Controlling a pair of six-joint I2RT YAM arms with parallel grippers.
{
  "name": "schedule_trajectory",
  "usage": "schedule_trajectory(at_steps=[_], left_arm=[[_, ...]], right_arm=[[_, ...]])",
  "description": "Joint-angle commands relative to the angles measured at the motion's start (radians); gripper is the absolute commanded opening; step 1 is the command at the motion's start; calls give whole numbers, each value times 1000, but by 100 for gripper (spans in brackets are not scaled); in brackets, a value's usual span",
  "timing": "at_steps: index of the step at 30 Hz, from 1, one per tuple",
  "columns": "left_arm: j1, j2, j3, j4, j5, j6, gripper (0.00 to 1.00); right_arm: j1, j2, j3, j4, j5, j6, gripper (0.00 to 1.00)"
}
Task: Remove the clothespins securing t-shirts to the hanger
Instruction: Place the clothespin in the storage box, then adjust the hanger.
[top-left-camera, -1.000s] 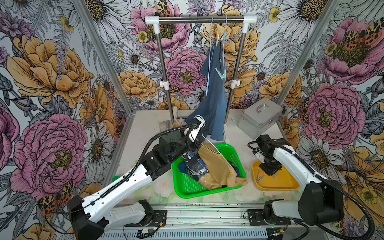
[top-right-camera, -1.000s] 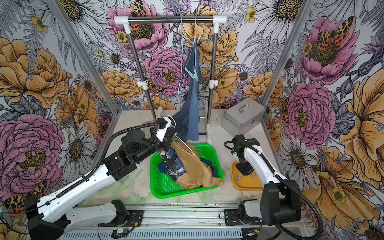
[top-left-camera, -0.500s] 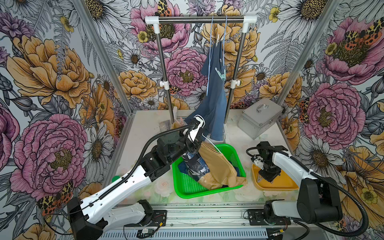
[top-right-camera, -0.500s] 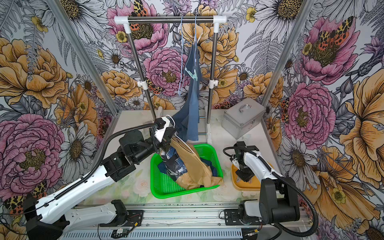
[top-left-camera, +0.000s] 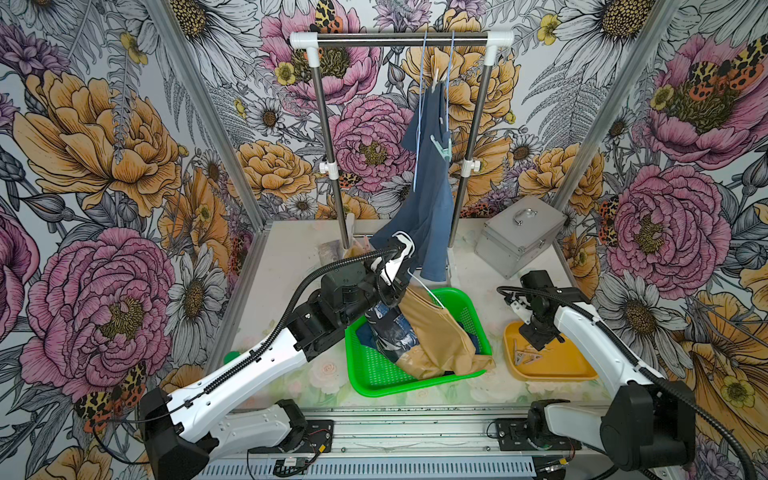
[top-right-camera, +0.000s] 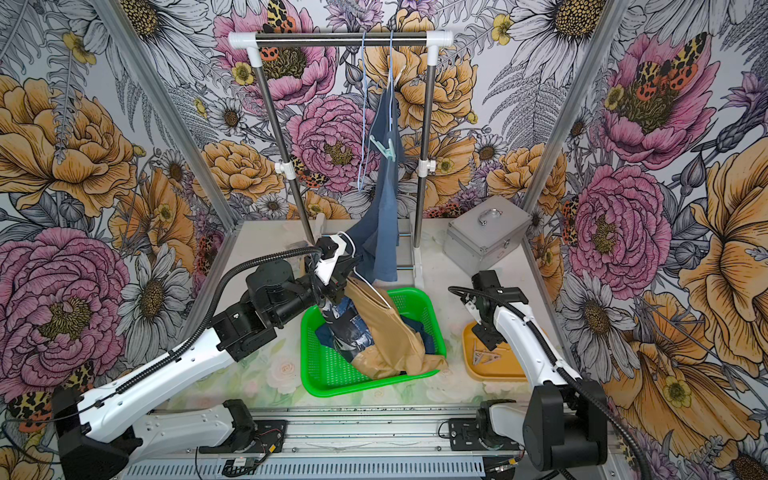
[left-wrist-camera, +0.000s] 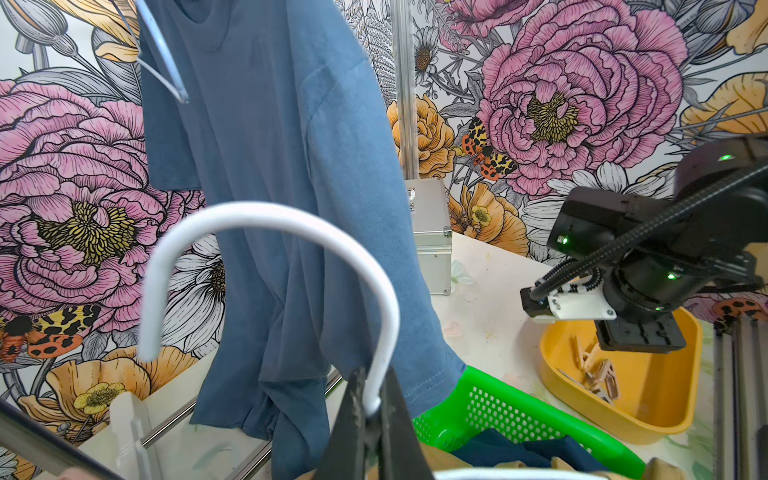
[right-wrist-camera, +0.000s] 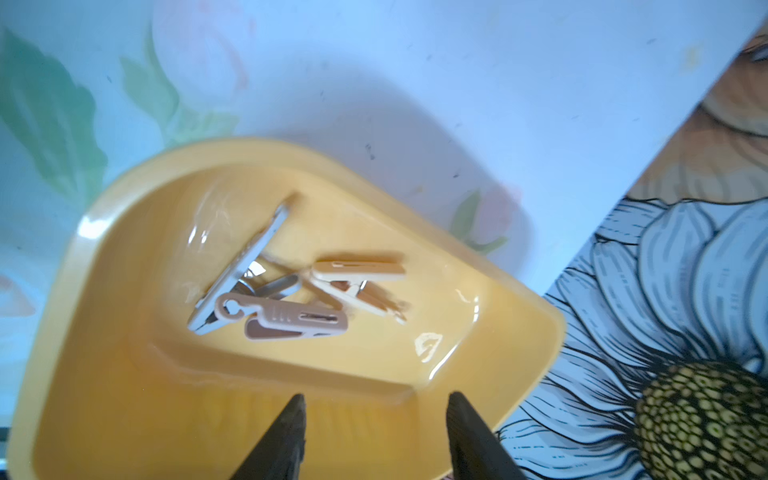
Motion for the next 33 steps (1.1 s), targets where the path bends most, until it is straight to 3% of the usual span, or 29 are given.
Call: schedule_trajectory(at_steps=[1, 4, 9, 16, 24, 33], left_arm=[[-30, 5, 57, 12, -9, 7, 0], [-61, 10, 68, 4, -50, 21, 0], [-101, 49, 112, -33, -96, 24, 0], [-141, 108, 203, -75, -198, -30, 0], [-167, 182, 349, -163, -239, -60, 0], [-177, 222, 435, -213, -259, -95, 0]], right_arm=[[-8, -83, 69, 4, 10, 10, 56], [-5, -140, 149, 4, -9, 14, 56], [32, -207, 360, 8, -169, 88, 62], [231, -233, 556, 103, -314, 252, 67], [462, -231, 516, 340, -506, 394, 69], [528, -194, 420, 565, -658, 430, 67]])
